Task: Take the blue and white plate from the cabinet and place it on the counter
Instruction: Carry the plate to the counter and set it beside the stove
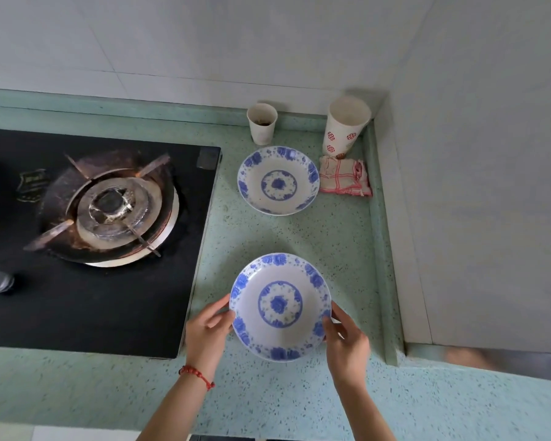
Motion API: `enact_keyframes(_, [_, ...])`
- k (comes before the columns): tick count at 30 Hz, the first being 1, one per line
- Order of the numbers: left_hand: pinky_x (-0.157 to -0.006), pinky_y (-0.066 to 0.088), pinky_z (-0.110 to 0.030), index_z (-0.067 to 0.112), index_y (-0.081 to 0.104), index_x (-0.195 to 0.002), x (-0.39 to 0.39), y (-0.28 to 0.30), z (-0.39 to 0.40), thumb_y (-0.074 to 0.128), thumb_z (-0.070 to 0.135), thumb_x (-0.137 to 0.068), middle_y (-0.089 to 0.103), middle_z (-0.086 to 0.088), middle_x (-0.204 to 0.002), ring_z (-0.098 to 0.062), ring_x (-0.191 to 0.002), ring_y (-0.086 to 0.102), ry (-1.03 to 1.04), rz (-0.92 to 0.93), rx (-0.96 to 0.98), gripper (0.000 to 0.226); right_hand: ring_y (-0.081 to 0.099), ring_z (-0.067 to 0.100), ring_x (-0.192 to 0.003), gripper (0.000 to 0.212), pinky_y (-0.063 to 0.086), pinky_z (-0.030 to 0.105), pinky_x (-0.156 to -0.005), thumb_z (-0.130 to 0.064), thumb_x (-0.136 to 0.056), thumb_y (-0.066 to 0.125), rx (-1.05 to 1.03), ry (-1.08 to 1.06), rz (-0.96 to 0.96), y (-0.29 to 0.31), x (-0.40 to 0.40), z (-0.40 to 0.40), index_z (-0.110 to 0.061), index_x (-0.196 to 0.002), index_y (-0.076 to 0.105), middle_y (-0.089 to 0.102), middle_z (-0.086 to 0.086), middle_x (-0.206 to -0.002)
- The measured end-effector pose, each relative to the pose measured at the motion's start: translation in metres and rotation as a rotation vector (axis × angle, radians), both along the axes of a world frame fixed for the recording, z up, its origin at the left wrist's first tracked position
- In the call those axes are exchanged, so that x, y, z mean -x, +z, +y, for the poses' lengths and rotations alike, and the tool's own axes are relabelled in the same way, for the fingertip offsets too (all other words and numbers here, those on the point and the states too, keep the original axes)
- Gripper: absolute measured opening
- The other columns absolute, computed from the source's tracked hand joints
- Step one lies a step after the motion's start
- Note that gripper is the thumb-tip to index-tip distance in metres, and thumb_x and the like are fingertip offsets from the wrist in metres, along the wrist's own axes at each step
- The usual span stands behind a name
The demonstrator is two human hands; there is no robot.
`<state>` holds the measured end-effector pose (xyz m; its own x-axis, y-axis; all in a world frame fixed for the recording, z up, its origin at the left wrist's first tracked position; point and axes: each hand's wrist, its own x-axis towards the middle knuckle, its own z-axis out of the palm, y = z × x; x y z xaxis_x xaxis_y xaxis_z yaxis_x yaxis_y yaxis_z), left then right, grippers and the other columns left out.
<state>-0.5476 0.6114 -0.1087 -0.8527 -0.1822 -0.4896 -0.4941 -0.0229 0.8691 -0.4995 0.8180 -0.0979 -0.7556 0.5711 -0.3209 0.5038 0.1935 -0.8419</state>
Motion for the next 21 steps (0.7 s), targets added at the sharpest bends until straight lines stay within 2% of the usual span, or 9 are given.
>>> enact_keyframes(3, [-0.067, 0.059, -0.027, 0.019, 0.068, -0.103, 0.011, 0.000, 0.000, 0.063, -0.003, -0.081, 0.076, 0.007, -0.077, -0.012, -0.080, 0.071, -0.012, 0.005, -0.010, 0.032, 0.065, 0.000, -0.062, 0.029, 0.051, 0.013, -0.052, -0.007, -0.084, 0.060, -0.004, 0.006, 0.002, 0.001, 0.010, 0.000, -0.020, -0.110, 0.065, 0.072, 0.000, -0.079])
enact_keyframes(7, [-0.069, 0.059, -0.027, 0.009, 0.064, -0.110, 0.029, 0.001, 0.004, 0.061, -0.006, -0.081, 0.072, -0.003, -0.090, -0.016, -0.086, 0.069, -0.018, 0.033, -0.030, 0.032, 0.066, 0.003, -0.065, 0.030, 0.056, 0.025, -0.058, -0.008, -0.084, 0.059, -0.008, 0.025, 0.030, 0.002, 0.026, 0.003, -0.026, -0.108, 0.066, 0.069, -0.012, -0.073])
enact_keyframes(11, [-0.076, 0.058, -0.035, 0.007, 0.063, -0.111, 0.045, 0.001, 0.008, 0.060, -0.006, -0.082, 0.071, -0.007, -0.096, -0.019, -0.090, 0.068, -0.022, 0.046, -0.038, 0.032, 0.067, 0.013, -0.068, 0.027, 0.058, 0.038, -0.065, -0.010, -0.085, 0.058, -0.001, 0.027, 0.030, 0.001, 0.043, 0.006, -0.026, -0.104, 0.068, 0.069, -0.014, -0.070])
enact_keyframes(13, [-0.078, 0.058, -0.037, 0.006, 0.063, -0.113, 0.051, 0.000, 0.009, 0.059, -0.006, -0.082, 0.071, -0.008, -0.097, -0.020, -0.091, 0.068, -0.019, 0.048, -0.038, 0.033, 0.067, 0.011, -0.069, 0.028, 0.059, 0.040, -0.067, -0.011, -0.085, 0.057, 0.004, 0.026, 0.033, 0.002, 0.050, 0.006, -0.030, -0.102, 0.068, 0.069, -0.014, -0.070])
enact_keyframes(17, [-0.076, 0.058, -0.034, 0.006, 0.062, -0.114, 0.063, 0.000, 0.011, 0.059, -0.005, -0.083, 0.070, -0.007, -0.099, -0.016, -0.088, 0.069, -0.025, 0.044, -0.050, 0.033, 0.067, 0.010, -0.069, 0.033, 0.059, 0.045, -0.068, -0.014, -0.085, 0.057, 0.012, 0.022, 0.022, 0.004, 0.062, 0.007, -0.046, -0.089, 0.065, 0.068, -0.022, -0.067])
enact_keyframes(19, [-0.074, 0.059, -0.031, 0.007, 0.062, -0.113, 0.068, -0.001, 0.012, 0.059, -0.006, -0.083, 0.071, -0.004, -0.097, -0.014, -0.087, 0.069, -0.032, 0.052, -0.055, 0.033, 0.067, 0.013, -0.069, 0.032, 0.059, 0.048, -0.070, -0.014, -0.085, 0.058, 0.032, 0.013, 0.018, 0.003, 0.066, 0.007, -0.044, -0.093, 0.065, 0.067, -0.024, -0.066])
enact_keyframes(21, [-0.076, 0.057, -0.035, 0.008, 0.063, -0.112, 0.072, 0.000, 0.013, 0.058, -0.005, -0.083, 0.071, -0.003, -0.095, -0.017, -0.089, 0.069, -0.034, 0.058, -0.035, 0.033, 0.068, 0.017, -0.071, 0.031, 0.059, 0.050, -0.070, -0.014, -0.085, 0.058, 0.051, 0.006, 0.016, 0.002, 0.069, 0.008, -0.041, -0.098, 0.066, 0.067, -0.021, -0.069])
